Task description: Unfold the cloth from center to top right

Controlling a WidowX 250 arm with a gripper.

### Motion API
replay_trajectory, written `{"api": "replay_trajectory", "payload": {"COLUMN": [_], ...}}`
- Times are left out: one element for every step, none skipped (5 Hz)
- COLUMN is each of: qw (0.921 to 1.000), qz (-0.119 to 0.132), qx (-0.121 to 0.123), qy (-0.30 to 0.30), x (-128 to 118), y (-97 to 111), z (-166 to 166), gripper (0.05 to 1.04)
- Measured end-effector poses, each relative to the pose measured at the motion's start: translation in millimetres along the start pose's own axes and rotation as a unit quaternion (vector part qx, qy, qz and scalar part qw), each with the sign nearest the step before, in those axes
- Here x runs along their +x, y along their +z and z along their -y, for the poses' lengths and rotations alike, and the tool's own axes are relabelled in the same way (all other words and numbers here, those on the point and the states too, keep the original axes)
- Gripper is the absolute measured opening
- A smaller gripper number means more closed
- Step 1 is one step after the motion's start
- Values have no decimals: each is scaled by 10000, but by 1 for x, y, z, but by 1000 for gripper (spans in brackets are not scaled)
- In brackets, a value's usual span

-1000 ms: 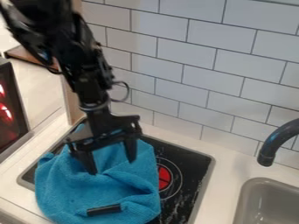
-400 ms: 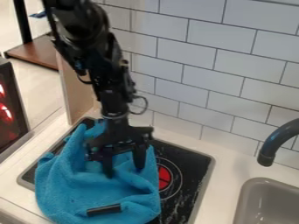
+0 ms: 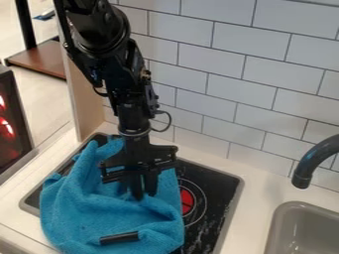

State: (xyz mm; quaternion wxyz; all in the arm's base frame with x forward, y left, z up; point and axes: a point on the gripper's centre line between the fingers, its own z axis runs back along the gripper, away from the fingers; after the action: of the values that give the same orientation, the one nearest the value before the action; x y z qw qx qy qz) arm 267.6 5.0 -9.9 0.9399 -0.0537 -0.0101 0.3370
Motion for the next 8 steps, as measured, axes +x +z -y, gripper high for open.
{"api": "replay_trajectory", "payload": {"qw": [10000, 9997, 9993, 9976, 9930, 9879, 9805, 9769], "qz": [-19, 117, -71, -211, -176, -245, -340, -442], "qx": [-22, -172, -251, -459, -663, -706, -562, -403], "qy": [-79, -121, -284, -478, -958, -1356, -1853, -2051], "x": [-1, 0, -6, -5, -12, -18, -29, -32], "y": [1, 16, 20, 28, 37, 30, 14, -3], "z": [0, 1, 8, 21, 53, 79, 101, 109], "gripper": [48, 48, 48, 48, 48, 48, 48, 48]}}
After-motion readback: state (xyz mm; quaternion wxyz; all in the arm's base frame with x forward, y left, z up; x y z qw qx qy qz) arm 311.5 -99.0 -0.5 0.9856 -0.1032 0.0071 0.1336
